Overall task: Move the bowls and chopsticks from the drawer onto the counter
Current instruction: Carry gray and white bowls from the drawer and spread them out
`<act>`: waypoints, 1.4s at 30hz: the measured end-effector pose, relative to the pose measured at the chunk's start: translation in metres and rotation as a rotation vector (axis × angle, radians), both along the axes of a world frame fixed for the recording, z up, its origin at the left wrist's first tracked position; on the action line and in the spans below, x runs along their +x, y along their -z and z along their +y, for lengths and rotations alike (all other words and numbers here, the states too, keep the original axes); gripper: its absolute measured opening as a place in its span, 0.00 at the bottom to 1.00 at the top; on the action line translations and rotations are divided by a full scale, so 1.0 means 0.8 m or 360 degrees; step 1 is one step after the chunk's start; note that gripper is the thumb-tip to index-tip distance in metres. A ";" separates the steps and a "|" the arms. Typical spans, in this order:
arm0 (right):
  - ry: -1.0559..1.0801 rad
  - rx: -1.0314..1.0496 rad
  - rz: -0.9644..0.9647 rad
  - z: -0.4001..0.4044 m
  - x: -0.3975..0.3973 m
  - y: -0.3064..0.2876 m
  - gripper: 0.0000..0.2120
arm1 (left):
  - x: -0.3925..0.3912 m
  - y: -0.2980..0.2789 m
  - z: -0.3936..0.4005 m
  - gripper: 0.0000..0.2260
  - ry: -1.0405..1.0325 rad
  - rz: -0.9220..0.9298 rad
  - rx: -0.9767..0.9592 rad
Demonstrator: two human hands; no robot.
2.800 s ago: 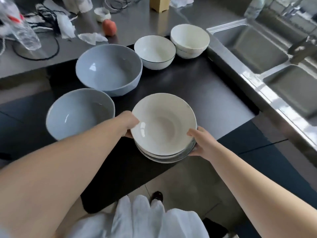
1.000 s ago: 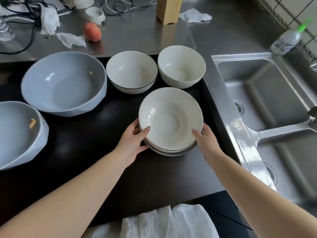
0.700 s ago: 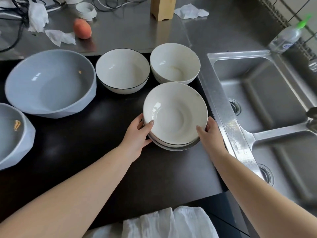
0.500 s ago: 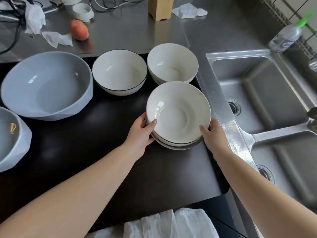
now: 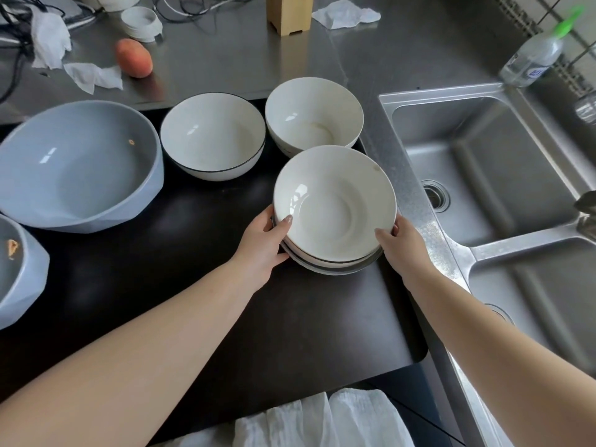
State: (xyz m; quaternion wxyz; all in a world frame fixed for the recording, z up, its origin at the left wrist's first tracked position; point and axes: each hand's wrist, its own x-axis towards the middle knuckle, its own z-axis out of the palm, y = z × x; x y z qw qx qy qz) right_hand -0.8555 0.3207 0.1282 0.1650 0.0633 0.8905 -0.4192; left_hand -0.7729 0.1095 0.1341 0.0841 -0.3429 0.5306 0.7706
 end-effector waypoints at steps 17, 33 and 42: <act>0.0305 -0.0108 0.0004 -0.011 0.012 0.002 0.07 | -0.003 0.002 0.004 0.27 0.0116 -0.0077 -0.0395; 0.0144 -0.0584 0.0212 -0.128 0.068 -0.057 0.09 | 0.088 -0.071 -0.106 0.22 -0.0221 0.0327 -0.0327; 0.0076 -0.0477 -0.0092 -0.206 0.140 -0.015 0.10 | 0.163 -0.029 -0.179 0.22 -0.0318 0.0027 -0.0274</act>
